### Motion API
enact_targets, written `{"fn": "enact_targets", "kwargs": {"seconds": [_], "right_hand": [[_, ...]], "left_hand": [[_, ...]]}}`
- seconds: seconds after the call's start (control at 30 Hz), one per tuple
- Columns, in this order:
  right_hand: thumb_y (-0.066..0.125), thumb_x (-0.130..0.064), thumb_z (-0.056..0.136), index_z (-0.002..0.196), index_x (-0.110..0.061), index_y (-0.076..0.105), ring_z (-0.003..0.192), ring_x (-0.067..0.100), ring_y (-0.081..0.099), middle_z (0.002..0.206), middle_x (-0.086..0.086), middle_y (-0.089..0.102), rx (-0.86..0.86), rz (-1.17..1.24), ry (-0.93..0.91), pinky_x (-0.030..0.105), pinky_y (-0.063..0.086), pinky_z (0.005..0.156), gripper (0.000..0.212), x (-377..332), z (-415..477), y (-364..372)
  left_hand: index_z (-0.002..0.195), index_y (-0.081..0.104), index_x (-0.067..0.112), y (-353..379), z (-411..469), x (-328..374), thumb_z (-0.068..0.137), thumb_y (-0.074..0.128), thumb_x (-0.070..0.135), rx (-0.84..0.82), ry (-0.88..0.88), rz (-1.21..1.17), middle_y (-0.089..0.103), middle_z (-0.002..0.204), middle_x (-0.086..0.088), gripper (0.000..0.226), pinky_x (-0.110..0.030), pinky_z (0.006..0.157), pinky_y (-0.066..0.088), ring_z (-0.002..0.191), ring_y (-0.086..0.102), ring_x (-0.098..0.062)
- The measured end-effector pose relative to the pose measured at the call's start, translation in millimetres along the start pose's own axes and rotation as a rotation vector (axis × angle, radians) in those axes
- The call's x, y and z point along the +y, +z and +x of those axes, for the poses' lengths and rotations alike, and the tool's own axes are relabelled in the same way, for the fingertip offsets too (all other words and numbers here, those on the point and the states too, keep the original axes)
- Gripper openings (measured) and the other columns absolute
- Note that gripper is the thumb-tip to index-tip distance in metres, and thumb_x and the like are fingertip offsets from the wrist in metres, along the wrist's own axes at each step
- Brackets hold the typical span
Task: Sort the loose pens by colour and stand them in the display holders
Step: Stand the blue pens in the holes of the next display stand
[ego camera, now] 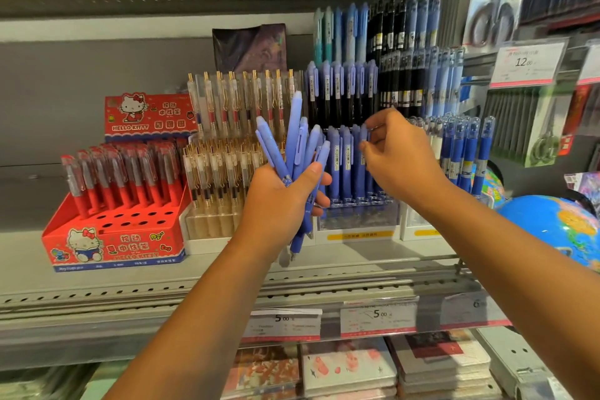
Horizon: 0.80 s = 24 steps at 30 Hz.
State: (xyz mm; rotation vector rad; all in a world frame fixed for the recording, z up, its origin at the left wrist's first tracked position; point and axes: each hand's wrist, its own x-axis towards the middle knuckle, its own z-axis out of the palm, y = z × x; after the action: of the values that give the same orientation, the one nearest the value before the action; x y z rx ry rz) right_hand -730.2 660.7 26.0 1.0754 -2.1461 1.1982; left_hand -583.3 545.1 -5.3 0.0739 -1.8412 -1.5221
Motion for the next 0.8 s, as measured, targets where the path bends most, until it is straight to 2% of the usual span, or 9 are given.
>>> {"fn": "enact_targets", "kwargs": {"seconds": [0.13, 0.2, 0.27, 0.33, 0.4, 0.47, 0.57, 0.7, 0.8], "right_hand": [[0.059, -0.018, 0.097, 0.116, -0.014, 0.050, 0.075, 0.012, 0.057, 0.086, 0.000, 0.058, -0.070, -0.062, 0.010, 0.045, 0.053, 0.073, 0.022, -2, -3, -3], [0.058, -0.019, 0.097, 0.117, -0.014, 0.049, 0.080, 0.020, 0.059, 0.092, 0.003, 0.060, -0.095, -0.102, 0.028, 0.049, 0.053, 0.077, 0.023, -5, -4, -6], [0.058, -0.018, 0.097, 0.121, -0.012, 0.048, 0.094, 0.026, 0.058, 0.106, 0.008, 0.059, -0.071, -0.173, 0.004, 0.048, 0.051, 0.083, 0.027, -9, -5, -5], [0.057, -0.018, 0.095, 0.127, -0.012, 0.049, 0.106, 0.024, 0.052, 0.120, 0.008, 0.053, 0.014, -0.182, -0.076, 0.039, 0.047, 0.088, 0.033, -14, -10, -4], [0.058, -0.018, 0.094, 0.124, -0.017, 0.054, 0.100, 0.013, 0.053, 0.118, -0.001, 0.056, 0.021, 0.022, -0.105, 0.026, 0.044, 0.081, 0.030, -23, -14, -4], [0.061, -0.018, 0.094, 0.112, -0.019, 0.064, 0.090, 0.004, 0.061, 0.106, -0.007, 0.066, -0.127, 0.332, -0.036, 0.018, 0.046, 0.074, 0.019, -34, -16, -6], [0.064, -0.013, 0.093, 0.100, -0.017, 0.071, 0.086, 0.007, 0.068, 0.095, -0.002, 0.074, -0.278, 0.589, 0.031, 0.023, 0.054, 0.073, 0.011, -39, -17, -7], [0.063, -0.003, 0.092, 0.098, -0.005, 0.069, 0.073, 0.017, 0.066, 0.087, 0.007, 0.073, -0.294, 0.742, -0.001, 0.023, 0.054, 0.071, 0.009, -38, -23, -5], [0.064, -0.004, 0.092, 0.102, 0.000, 0.066, 0.080, 0.020, 0.069, 0.094, 0.013, 0.073, -0.272, 0.781, 0.042, 0.027, 0.056, 0.076, 0.011, -36, -24, -4]], "left_hand": [[0.094, 0.066, 0.020, 0, 1, -1, 0.098, 0.058, 0.016, 0.005, -0.001, -0.011, 0.074, 0.079, 0.005, 0.010, -0.027, 0.059, 0.059, 0.061, 0.068, -0.015], [0.096, 0.066, 0.021, 0, 1, -1, 0.098, 0.058, 0.016, 0.013, 0.003, -0.012, 0.075, 0.079, 0.005, 0.009, -0.027, 0.058, 0.058, 0.062, 0.068, -0.015], [0.098, 0.066, 0.022, -1, 2, -2, 0.097, 0.059, 0.016, 0.023, 0.012, -0.008, 0.076, 0.081, 0.005, 0.009, -0.028, 0.059, 0.059, 0.064, 0.069, -0.017], [0.098, 0.067, 0.021, -1, 2, -2, 0.097, 0.060, 0.017, 0.032, 0.026, 0.001, 0.076, 0.083, 0.004, 0.008, -0.030, 0.061, 0.060, 0.065, 0.070, -0.018], [0.101, 0.068, 0.016, -1, 2, -2, 0.097, 0.059, 0.018, 0.036, 0.037, -0.007, 0.076, 0.083, 0.002, 0.009, -0.030, 0.059, 0.060, 0.064, 0.070, -0.017], [0.106, 0.067, 0.011, -2, 1, -1, 0.098, 0.059, 0.018, 0.040, 0.045, -0.015, 0.076, 0.078, 0.003, 0.014, -0.025, 0.054, 0.056, 0.060, 0.070, -0.015], [0.104, 0.066, 0.018, -2, 0, 0, 0.098, 0.057, 0.017, 0.040, 0.055, -0.037, 0.076, 0.078, 0.004, 0.010, -0.022, 0.049, 0.053, 0.058, 0.070, -0.015], [0.101, 0.067, 0.018, -2, 1, 1, 0.098, 0.057, 0.018, 0.029, 0.050, -0.052, 0.076, 0.079, 0.001, 0.011, -0.030, 0.055, 0.059, 0.061, 0.071, -0.019], [0.100, 0.068, 0.021, 0, 1, 0, 0.098, 0.058, 0.018, 0.024, 0.030, -0.101, 0.077, 0.086, -0.004, 0.011, -0.039, 0.062, 0.062, 0.069, 0.073, -0.025]]}}
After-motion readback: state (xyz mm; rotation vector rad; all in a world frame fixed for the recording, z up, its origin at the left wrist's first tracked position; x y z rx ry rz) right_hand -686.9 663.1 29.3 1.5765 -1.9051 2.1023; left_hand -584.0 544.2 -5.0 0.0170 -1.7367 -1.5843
